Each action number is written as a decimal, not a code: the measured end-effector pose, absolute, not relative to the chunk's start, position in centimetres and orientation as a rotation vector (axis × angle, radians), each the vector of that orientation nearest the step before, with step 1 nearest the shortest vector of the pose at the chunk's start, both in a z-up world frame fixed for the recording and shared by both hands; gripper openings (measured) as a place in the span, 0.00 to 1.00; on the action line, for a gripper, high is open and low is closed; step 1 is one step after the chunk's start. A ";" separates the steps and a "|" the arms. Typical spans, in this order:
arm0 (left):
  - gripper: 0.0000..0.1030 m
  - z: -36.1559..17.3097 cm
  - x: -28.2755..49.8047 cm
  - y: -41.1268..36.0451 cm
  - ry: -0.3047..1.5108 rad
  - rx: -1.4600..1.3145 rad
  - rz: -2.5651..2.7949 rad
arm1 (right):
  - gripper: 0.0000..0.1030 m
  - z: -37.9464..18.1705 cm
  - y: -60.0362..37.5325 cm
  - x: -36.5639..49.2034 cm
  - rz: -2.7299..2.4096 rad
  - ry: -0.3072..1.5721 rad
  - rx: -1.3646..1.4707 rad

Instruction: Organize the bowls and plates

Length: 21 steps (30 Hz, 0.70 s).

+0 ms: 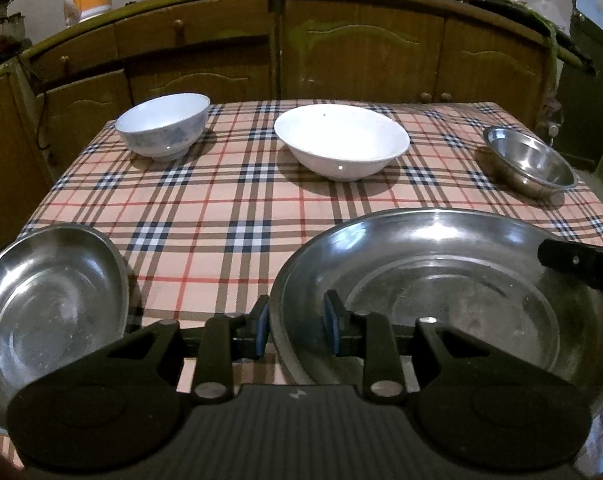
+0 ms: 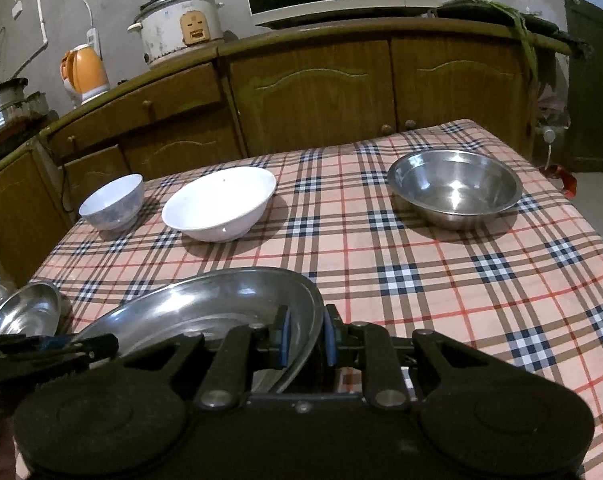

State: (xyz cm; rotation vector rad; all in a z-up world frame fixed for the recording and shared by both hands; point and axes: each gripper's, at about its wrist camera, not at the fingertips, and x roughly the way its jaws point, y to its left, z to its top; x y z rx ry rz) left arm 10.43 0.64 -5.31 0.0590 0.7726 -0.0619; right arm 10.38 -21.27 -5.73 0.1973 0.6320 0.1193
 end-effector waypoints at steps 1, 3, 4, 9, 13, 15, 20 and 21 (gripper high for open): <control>0.28 -5.4 10.6 0.7 0.775 0.059 -0.061 | 0.23 -5.8 -21.2 10.4 0.121 0.634 0.196; 0.27 -5.6 10.7 0.9 0.778 0.058 -0.060 | 0.23 -6.1 -21.1 10.5 0.125 0.640 0.195; 0.27 -5.7 10.8 0.9 0.778 0.059 -0.059 | 0.23 -6.1 -21.1 10.6 0.127 0.641 0.194; 0.27 -6.0 10.8 0.8 0.782 0.068 -0.061 | 0.23 -6.7 -21.0 10.7 0.128 0.653 0.188; 0.27 -6.6 10.8 0.8 0.796 0.077 -0.059 | 0.23 -7.1 -21.0 10.8 0.126 0.667 0.190; 0.27 -6.8 10.8 0.8 0.801 0.075 -0.058 | 0.23 -7.3 -21.0 10.8 0.127 0.674 0.187; 0.27 -7.0 10.8 0.7 0.806 0.080 -0.060 | 0.23 -7.8 -21.1 10.8 0.122 0.688 0.193; 0.27 -7.1 10.8 0.7 0.804 0.077 -0.060 | 0.23 -7.8 -21.1 10.8 0.123 0.687 0.196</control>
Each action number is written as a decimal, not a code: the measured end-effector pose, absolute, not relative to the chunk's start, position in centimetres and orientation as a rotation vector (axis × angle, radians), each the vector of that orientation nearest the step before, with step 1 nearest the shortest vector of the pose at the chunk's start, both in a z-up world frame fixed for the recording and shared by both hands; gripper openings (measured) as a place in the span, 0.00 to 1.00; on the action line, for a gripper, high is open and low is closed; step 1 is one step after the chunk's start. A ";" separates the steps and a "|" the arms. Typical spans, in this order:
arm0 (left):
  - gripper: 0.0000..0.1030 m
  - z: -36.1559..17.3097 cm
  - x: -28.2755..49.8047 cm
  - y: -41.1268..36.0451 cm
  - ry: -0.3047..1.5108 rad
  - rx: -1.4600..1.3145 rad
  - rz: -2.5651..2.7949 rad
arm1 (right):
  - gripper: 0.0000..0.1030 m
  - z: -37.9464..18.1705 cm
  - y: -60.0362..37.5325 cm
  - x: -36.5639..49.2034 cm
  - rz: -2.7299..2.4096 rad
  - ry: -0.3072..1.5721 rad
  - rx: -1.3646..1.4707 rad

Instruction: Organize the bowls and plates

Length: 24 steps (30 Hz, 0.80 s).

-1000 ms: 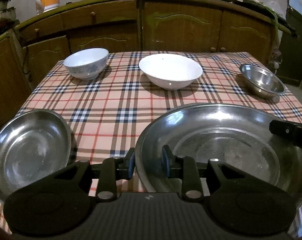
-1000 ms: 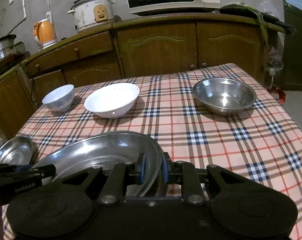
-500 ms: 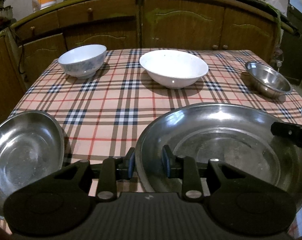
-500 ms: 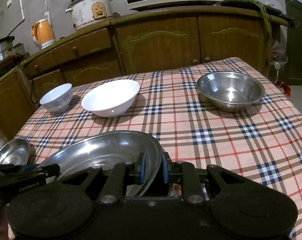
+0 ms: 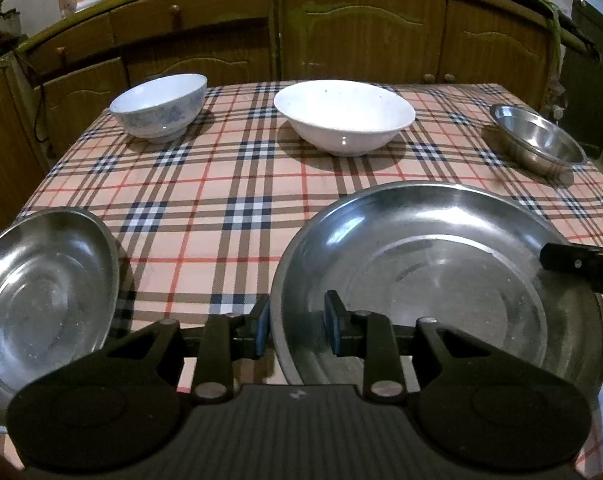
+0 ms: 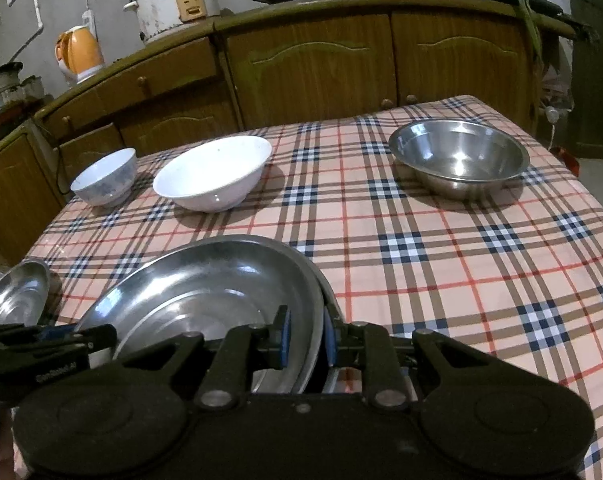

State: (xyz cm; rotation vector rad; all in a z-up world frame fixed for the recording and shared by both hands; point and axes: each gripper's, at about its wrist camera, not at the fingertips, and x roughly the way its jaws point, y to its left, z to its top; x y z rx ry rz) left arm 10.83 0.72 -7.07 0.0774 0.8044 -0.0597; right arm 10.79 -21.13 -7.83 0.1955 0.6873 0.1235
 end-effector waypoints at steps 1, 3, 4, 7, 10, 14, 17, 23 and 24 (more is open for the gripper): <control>0.27 -7.1 10.8 0.7 0.804 0.075 -0.059 | 0.23 -7.8 -21.1 10.8 0.124 0.688 0.196; 0.28 -7.1 10.8 0.7 0.803 0.075 -0.062 | 0.23 -7.8 -21.1 10.8 0.123 0.687 0.193; 0.28 -7.2 10.8 0.7 0.804 0.083 -0.066 | 0.25 -7.8 -21.1 10.8 0.124 0.687 0.192; 0.28 -7.3 10.7 0.5 0.804 0.096 -0.068 | 0.29 -7.8 -21.1 10.7 0.129 0.685 0.196; 0.28 -7.4 10.7 0.4 0.806 0.096 -0.068 | 0.30 -7.7 -21.1 10.6 0.129 0.685 0.195; 0.29 -7.3 10.6 0.5 0.805 0.094 -0.066 | 0.30 -7.7 -21.2 10.5 0.122 0.686 0.200; 0.31 -7.1 10.5 0.7 0.800 0.093 -0.058 | 0.35 -7.4 -21.4 10.1 0.114 0.676 0.195; 0.36 -6.5 10.1 0.9 0.795 0.085 -0.052 | 0.43 -6.1 -21.6 9.3 0.111 0.632 0.177; 0.37 -6.3 9.9 0.9 0.793 0.081 -0.051 | 0.43 -5.9 -21.6 9.1 0.111 0.626 0.178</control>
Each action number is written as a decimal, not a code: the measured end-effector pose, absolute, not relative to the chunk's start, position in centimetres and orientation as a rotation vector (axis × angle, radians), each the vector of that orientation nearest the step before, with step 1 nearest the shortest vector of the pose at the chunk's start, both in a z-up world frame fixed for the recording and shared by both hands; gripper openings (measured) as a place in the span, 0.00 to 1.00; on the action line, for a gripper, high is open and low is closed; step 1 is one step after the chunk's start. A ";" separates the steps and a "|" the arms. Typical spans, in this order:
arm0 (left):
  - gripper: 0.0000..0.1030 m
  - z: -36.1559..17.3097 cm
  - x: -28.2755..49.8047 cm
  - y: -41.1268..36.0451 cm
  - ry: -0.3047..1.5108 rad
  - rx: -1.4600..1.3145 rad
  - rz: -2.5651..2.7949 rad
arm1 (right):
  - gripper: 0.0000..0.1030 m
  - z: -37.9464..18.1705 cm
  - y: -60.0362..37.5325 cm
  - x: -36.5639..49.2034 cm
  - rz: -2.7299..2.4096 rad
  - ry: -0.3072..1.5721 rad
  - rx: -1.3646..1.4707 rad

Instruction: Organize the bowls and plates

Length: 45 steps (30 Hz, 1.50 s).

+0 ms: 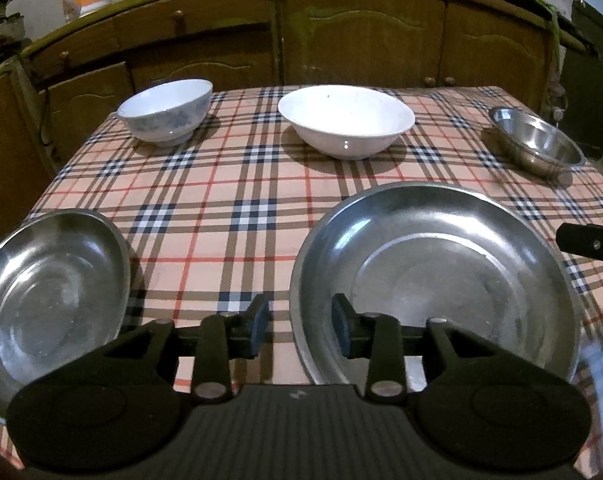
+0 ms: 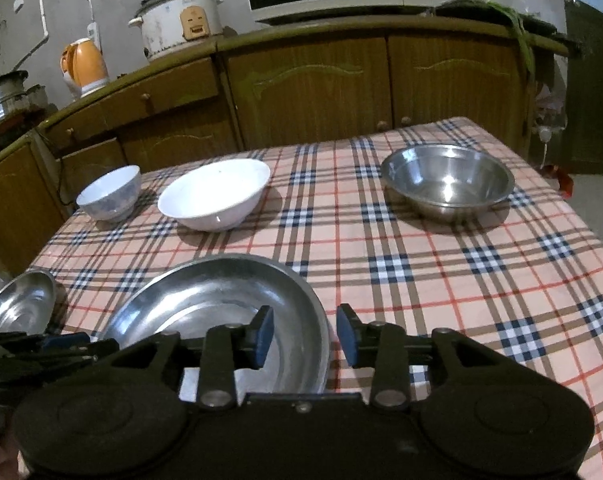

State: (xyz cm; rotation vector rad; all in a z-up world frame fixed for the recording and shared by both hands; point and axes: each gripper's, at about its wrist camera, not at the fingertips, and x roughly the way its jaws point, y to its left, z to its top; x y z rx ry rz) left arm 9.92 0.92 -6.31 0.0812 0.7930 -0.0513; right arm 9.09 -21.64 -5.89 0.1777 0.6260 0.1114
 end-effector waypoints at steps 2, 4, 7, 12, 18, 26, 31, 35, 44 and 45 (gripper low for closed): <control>0.39 -5.9 9.6 1.0 0.794 0.071 -0.050 | 0.43 -5.5 -21.6 8.8 0.115 0.620 0.180; 0.41 -5.5 9.4 1.1 0.803 0.060 -0.042 | 0.43 -5.1 -21.4 8.5 0.121 0.612 0.178; 0.46 -4.9 9.0 1.5 0.813 0.038 -0.046 | 0.49 -4.4 -21.2 7.9 0.124 0.606 0.172; 0.55 -3.6 7.9 1.7 0.802 0.034 -0.043 | 0.50 -3.3 -21.5 6.9 0.114 0.598 0.188; 0.64 -1.9 6.4 1.9 0.774 0.033 -0.046 | 0.61 -2.1 -21.2 5.4 0.119 0.577 0.184; 0.65 -0.5 4.9 2.7 0.751 0.031 -0.023 | 0.65 -0.8 -20.0 4.1 0.157 0.559 0.192; 0.66 0.2 4.0 3.5 0.744 0.028 -0.005 | 0.66 -0.2 -18.8 3.5 0.182 0.554 0.183; 0.66 0.6 3.5 4.2 0.736 0.020 0.008 | 0.66 0.2 -17.7 3.2 0.202 0.549 0.169; 0.66 1.4 2.5 5.5 0.712 -0.001 0.023 | 0.66 1.0 -15.3 2.7 0.242 0.542 0.136; 0.66 1.4 2.4 5.7 0.710 -0.004 0.026 | 0.66 1.0 -15.0 2.7 0.247 0.541 0.132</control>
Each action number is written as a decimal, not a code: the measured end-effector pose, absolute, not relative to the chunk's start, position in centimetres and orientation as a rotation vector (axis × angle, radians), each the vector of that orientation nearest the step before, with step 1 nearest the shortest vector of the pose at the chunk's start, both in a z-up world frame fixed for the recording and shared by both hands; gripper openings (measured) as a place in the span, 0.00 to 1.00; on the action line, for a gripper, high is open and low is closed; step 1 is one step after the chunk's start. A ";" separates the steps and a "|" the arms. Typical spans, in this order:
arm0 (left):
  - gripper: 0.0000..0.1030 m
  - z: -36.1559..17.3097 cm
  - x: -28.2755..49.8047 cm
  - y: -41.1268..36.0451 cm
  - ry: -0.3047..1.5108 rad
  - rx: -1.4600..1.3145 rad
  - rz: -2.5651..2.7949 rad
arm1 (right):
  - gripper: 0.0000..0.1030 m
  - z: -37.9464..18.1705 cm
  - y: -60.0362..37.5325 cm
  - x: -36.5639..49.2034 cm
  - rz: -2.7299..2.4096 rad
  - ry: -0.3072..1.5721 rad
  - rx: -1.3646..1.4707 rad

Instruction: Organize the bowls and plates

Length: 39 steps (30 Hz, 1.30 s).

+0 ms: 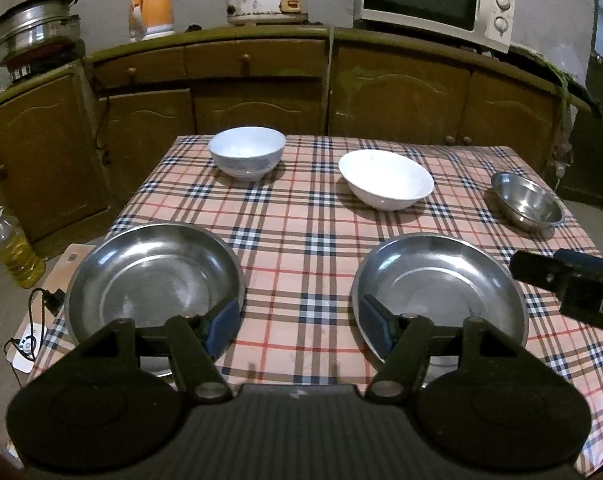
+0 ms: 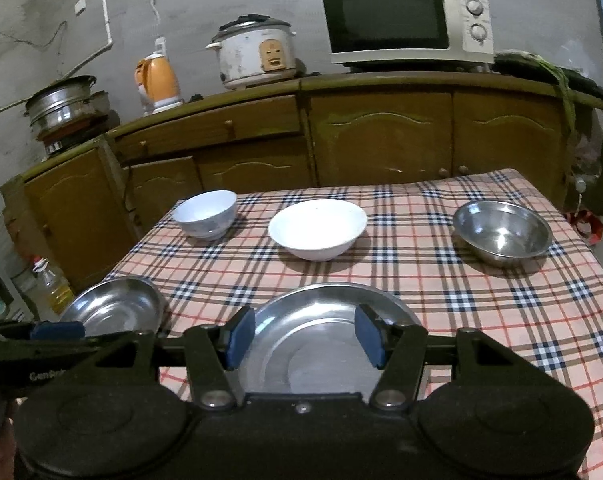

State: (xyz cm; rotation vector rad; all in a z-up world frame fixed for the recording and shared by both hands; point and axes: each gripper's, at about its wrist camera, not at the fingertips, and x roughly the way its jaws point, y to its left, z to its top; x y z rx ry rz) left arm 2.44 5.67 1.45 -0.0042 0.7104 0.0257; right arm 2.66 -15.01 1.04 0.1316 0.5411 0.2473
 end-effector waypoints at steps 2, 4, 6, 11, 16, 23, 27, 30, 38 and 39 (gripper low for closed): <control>0.66 1.5 2.3 6.0 0.708 -0.010 0.029 | 0.66 1.1 -14.5 2.6 0.255 0.541 0.124; 0.66 1.6 2.2 6.2 0.706 -0.016 0.033 | 0.66 1.2 -14.1 2.5 0.263 0.541 0.116; 0.66 1.7 2.1 6.5 0.704 -0.021 0.036 | 0.66 1.2 -13.6 2.4 0.272 0.540 0.110; 0.66 1.9 1.8 7.4 0.694 -0.034 0.045 | 0.66 1.3 -12.3 2.3 0.292 0.542 0.094; 0.66 1.9 1.7 8.6 0.692 -0.050 0.060 | 0.66 1.2 -10.8 2.3 0.313 0.547 0.077; 0.66 1.9 1.6 10.3 0.693 -0.069 0.083 | 0.66 1.1 -8.8 2.7 0.346 0.554 0.068; 0.66 1.9 1.5 11.3 0.692 -0.084 0.096 | 0.66 1.0 -7.6 2.9 0.363 0.558 0.059; 0.66 1.9 1.5 12.1 0.693 -0.094 0.107 | 0.66 1.0 -6.8 3.2 0.375 0.565 0.055; 0.66 1.6 1.6 14.5 0.698 -0.118 0.144 | 0.66 0.8 -4.3 3.9 0.412 0.581 0.047; 0.66 1.5 1.6 14.8 0.699 -0.122 0.150 | 0.66 0.7 -4.0 4.0 0.419 0.585 0.047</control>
